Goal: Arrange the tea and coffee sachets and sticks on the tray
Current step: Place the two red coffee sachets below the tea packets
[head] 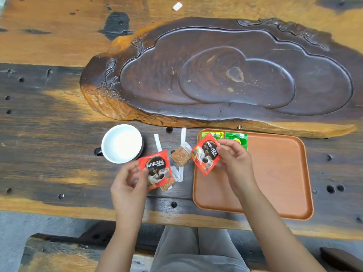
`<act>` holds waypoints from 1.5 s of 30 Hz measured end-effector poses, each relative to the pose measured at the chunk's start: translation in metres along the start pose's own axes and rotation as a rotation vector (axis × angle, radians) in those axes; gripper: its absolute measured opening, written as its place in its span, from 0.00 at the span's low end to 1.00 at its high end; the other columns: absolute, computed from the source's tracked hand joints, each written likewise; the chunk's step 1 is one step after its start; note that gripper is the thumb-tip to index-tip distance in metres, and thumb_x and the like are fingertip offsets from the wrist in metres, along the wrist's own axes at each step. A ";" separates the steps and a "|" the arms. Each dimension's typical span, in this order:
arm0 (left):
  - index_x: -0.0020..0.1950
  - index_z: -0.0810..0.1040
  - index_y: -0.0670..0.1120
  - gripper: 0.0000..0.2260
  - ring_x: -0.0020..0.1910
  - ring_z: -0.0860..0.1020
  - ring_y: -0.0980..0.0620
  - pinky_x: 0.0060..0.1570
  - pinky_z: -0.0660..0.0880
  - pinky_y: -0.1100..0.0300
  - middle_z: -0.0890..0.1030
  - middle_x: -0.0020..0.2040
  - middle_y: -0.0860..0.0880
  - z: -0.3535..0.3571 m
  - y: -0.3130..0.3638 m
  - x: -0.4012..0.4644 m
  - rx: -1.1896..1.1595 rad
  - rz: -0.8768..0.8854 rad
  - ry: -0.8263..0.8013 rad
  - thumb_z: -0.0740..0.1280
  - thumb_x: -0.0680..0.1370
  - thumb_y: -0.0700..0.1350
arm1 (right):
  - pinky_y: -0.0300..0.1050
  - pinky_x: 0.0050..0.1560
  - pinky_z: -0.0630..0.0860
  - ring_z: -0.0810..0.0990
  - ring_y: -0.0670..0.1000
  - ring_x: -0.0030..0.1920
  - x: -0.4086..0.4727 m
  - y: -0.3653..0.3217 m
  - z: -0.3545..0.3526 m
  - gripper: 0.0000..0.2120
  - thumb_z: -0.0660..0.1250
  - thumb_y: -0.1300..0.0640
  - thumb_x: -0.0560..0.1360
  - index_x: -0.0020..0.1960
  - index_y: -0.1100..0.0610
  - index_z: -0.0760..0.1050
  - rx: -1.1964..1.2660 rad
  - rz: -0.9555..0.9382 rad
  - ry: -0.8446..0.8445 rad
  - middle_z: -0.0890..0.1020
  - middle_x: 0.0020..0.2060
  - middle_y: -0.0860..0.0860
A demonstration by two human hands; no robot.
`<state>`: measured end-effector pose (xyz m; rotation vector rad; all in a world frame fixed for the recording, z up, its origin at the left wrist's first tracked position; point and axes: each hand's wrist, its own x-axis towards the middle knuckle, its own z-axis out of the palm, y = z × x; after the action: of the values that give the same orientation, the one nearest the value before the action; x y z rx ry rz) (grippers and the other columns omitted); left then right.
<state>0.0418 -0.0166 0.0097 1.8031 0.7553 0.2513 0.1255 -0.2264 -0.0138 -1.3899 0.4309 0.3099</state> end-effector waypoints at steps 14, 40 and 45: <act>0.61 0.72 0.49 0.19 0.50 0.69 0.56 0.51 0.68 0.62 0.71 0.53 0.49 0.099 -0.008 -0.042 0.541 0.317 -0.317 0.70 0.71 0.41 | 0.47 0.57 0.69 0.75 0.58 0.56 -0.019 0.017 -0.102 0.17 0.71 0.67 0.68 0.55 0.59 0.77 -1.115 -0.387 0.099 0.78 0.54 0.58; 0.59 0.77 0.42 0.21 0.58 0.76 0.40 0.49 0.78 0.51 0.76 0.61 0.39 0.112 -0.019 -0.045 0.907 0.624 -0.766 0.73 0.67 0.39 | 0.59 0.56 0.77 0.77 0.63 0.61 -0.041 0.051 -0.096 0.20 0.76 0.64 0.65 0.56 0.62 0.79 -1.356 -0.586 -0.123 0.80 0.57 0.61; 0.63 0.74 0.43 0.21 0.61 0.74 0.41 0.54 0.75 0.51 0.72 0.66 0.39 0.116 -0.019 -0.043 0.878 0.602 -0.769 0.70 0.71 0.39 | 0.59 0.58 0.76 0.75 0.62 0.62 -0.036 0.047 -0.092 0.20 0.75 0.65 0.66 0.58 0.62 0.78 -1.352 -0.578 -0.144 0.80 0.59 0.61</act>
<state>0.0616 -0.1291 -0.0418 2.6588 -0.3178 -0.4562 0.0618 -0.3082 -0.0495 -2.6870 -0.4377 0.2031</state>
